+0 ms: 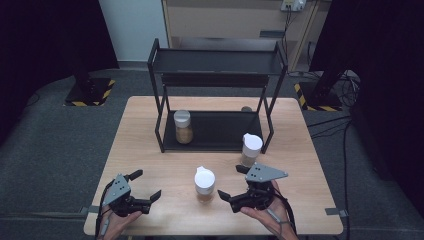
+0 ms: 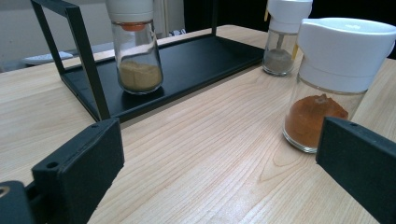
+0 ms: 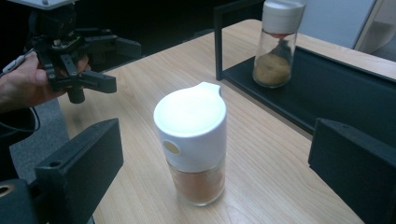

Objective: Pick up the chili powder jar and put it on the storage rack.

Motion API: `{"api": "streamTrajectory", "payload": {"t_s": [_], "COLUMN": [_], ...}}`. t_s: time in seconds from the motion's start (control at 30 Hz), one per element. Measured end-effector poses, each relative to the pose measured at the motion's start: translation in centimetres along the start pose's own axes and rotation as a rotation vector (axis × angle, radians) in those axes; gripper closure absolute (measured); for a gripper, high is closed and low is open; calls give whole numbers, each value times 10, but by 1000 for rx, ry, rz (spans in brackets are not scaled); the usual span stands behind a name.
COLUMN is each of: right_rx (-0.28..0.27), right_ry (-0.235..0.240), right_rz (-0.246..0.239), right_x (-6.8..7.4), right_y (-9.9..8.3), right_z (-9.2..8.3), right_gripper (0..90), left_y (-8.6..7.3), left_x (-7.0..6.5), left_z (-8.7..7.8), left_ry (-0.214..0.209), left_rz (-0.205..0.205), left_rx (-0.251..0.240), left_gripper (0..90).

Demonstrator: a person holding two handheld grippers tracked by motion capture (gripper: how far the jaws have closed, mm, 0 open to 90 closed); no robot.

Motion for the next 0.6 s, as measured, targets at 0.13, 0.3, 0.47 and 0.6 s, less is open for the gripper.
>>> {"api": "streamTrajectory", "payload": {"t_s": [0.13, 0.3, 0.47, 0.6], "right_rx": [15, 34, 42, 54], "right_ry": [5, 7, 8, 6], "right_rz": [5, -6, -14, -23], "right_x": [3, 7, 12, 16], "right_y": [1, 4, 6, 8], "right_z": [9, 18, 25, 33], "right_gripper": [38, 38, 43, 47], "left_y": [0, 0, 0, 0], "left_x": [0, 0, 0, 0], "left_z": [0, 0, 0, 0], "left_ry": [0, -1, -1, 0], "left_rz": [0, 1, 1, -1], "left_rx": [0, 2, 1, -1], "left_gripper": [0, 0, 0, 0]}}
Point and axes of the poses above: each handheld gripper's, and its own axes: z roughly forward along the jaws, y roughly out of its top, x roughly to its left, the point moved 8 cm from there along z, roughly forward along the jaws, and after that the axes turned 13 degrees about -y, right-handed, at the moved point
